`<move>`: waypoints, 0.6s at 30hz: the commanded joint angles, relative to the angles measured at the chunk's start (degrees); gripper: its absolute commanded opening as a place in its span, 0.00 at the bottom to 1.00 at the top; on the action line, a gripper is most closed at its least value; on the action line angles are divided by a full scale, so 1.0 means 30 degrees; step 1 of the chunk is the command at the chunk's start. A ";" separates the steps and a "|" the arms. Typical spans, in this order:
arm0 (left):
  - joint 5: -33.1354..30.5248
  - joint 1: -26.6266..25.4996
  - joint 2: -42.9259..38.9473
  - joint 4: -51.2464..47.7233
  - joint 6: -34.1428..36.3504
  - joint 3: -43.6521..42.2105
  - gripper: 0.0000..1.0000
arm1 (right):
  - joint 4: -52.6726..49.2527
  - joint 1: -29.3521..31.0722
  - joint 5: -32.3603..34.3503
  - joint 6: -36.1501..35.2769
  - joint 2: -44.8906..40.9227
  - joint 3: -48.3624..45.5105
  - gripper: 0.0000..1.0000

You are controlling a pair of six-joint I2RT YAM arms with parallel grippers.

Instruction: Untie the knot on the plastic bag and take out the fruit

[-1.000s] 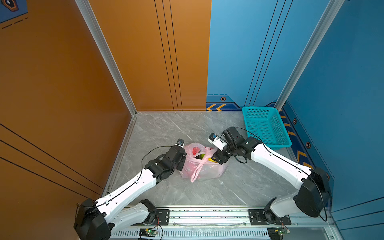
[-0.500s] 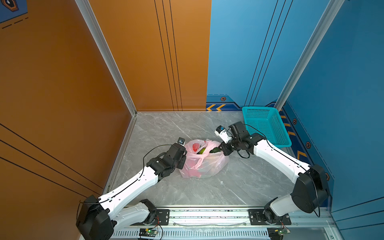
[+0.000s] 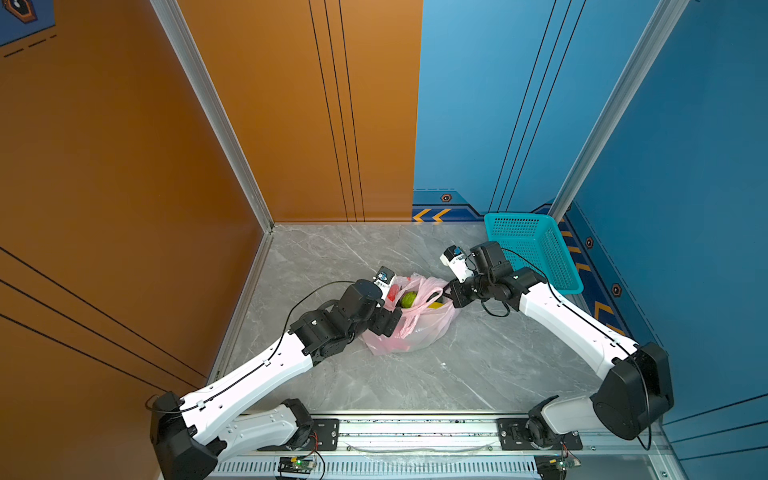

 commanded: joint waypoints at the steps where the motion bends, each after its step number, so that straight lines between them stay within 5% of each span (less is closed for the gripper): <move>1: 0.2863 -0.0102 0.1144 0.0402 0.1367 0.0464 0.95 | 0.0427 0.0137 -0.0424 0.0431 -0.0470 -0.0137 0.00; 12: 0.1775 -0.0584 0.4118 0.2322 0.2630 0.0711 0.87 | 0.0647 0.0492 -0.0164 0.0757 -0.1004 -0.0404 0.00; 18: 0.1198 -0.0556 0.4765 0.2938 0.2835 0.0713 0.52 | 0.0660 0.0553 0.0064 0.0875 -0.1295 -0.0687 0.00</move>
